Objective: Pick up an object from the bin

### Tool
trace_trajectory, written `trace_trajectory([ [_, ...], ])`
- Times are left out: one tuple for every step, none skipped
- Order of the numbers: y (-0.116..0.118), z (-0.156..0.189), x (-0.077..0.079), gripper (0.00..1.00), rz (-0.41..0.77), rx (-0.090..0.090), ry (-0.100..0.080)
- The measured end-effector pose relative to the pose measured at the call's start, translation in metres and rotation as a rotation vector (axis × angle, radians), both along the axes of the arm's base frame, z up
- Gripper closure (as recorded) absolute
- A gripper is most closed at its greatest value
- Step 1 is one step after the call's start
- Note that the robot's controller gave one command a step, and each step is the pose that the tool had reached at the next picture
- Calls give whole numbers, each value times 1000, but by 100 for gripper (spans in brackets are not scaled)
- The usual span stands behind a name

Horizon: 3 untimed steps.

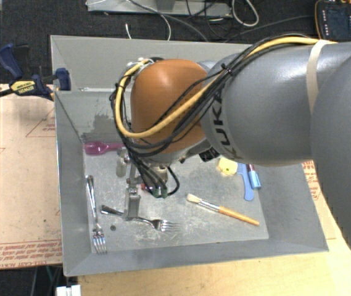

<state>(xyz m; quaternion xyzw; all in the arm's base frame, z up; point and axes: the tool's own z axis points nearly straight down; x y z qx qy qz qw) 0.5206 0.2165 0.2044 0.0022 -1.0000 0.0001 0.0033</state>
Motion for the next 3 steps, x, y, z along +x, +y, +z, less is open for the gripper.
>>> trace_trajectory([
  [-1, 4, 2, 0, -5, 1, -7],
  [3, -100, -1, 0, -190, 3, -8],
  [3, -46, -10, 0, -331, 5, -13],
])
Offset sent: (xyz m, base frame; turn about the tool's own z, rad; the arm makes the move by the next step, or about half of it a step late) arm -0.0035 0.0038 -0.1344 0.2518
